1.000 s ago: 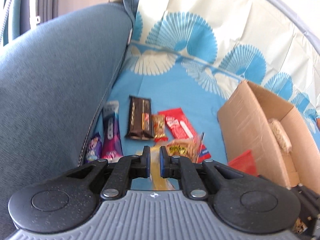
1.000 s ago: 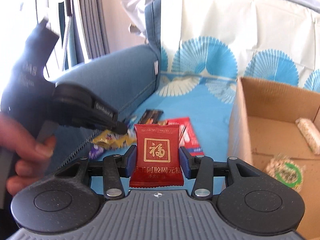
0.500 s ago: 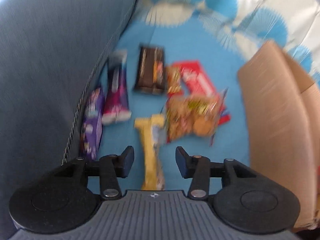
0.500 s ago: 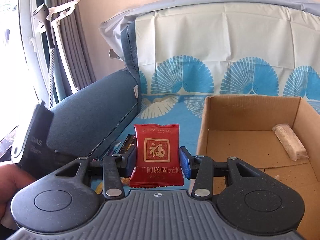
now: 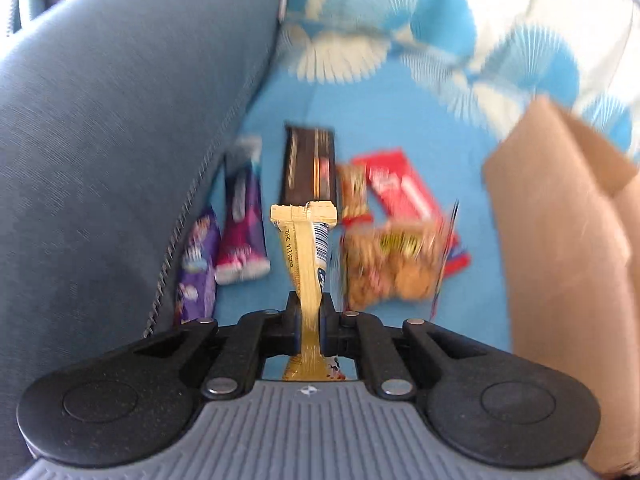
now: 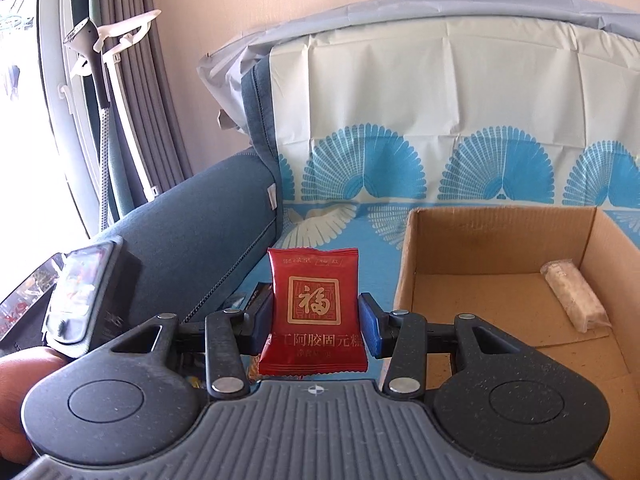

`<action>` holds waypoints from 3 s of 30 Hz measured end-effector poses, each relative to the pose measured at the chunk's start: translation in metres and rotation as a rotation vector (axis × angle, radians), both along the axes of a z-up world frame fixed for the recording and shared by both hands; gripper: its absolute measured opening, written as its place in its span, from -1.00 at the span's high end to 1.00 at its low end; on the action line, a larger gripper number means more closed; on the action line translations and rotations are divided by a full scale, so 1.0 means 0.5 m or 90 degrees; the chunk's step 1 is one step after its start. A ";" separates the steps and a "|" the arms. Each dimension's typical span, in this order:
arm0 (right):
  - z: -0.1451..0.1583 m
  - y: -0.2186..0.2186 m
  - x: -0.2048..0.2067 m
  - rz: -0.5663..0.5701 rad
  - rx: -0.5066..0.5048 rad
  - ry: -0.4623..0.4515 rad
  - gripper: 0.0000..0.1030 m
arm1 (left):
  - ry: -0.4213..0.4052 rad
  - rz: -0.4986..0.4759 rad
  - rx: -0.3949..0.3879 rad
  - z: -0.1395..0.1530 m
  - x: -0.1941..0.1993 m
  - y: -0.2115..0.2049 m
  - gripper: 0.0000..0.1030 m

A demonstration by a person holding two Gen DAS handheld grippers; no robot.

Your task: Organize snacks

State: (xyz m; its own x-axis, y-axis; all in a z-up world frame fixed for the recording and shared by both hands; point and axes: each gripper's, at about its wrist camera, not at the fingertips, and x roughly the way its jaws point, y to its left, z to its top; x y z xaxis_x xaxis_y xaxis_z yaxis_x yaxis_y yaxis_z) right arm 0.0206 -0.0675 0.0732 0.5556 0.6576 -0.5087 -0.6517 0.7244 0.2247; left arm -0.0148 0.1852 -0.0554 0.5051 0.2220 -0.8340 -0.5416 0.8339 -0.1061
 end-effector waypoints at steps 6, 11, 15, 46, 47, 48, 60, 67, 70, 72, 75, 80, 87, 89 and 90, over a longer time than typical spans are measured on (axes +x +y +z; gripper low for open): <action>0.013 -0.032 0.010 -0.030 0.010 -0.012 0.08 | -0.076 0.014 0.035 0.063 -0.016 -0.017 0.84; 0.025 -0.065 0.026 -0.064 0.017 -0.031 0.09 | -0.130 0.012 0.062 0.119 -0.022 -0.048 0.84; 0.055 -0.102 0.053 -0.095 0.027 -0.060 0.09 | -0.169 0.000 0.086 0.161 -0.020 -0.085 0.84; 0.007 -0.367 0.217 -0.259 -0.019 -0.021 0.09 | -0.305 -0.291 0.099 0.171 0.152 -0.465 0.84; 0.006 -0.366 0.216 -0.257 -0.020 -0.022 0.09 | -0.304 -0.292 0.098 0.170 0.153 -0.465 0.84; 0.005 -0.364 0.216 -0.255 -0.022 -0.022 0.09 | -0.303 -0.292 0.096 0.168 0.155 -0.465 0.84; 0.008 -0.336 0.207 -0.230 -0.035 -0.032 0.09 | -0.294 -0.291 0.087 0.163 0.158 -0.459 0.84; 0.008 -0.335 0.208 -0.230 -0.036 -0.032 0.09 | -0.292 -0.290 0.083 0.162 0.159 -0.456 0.84; 0.008 -0.334 0.208 -0.229 -0.036 -0.031 0.09 | -0.291 -0.290 0.079 0.162 0.159 -0.455 0.84; 0.009 -0.334 0.207 -0.228 -0.037 -0.032 0.09 | -0.292 -0.290 0.077 0.162 0.159 -0.456 0.84; 0.009 -0.334 0.207 -0.227 -0.037 -0.032 0.09 | -0.293 -0.291 0.076 0.162 0.159 -0.457 0.84; 0.009 -0.335 0.207 -0.227 -0.037 -0.033 0.09 | -0.294 -0.293 0.075 0.162 0.159 -0.457 0.84; 0.010 -0.334 0.204 -0.227 -0.038 -0.033 0.09 | -0.299 -0.296 0.072 0.163 0.157 -0.460 0.84; 0.011 -0.333 0.204 -0.227 -0.038 -0.032 0.09 | -0.301 -0.295 0.071 0.164 0.156 -0.458 0.84; 0.011 -0.333 0.204 -0.227 -0.038 -0.033 0.09 | -0.302 -0.295 0.070 0.165 0.155 -0.457 0.84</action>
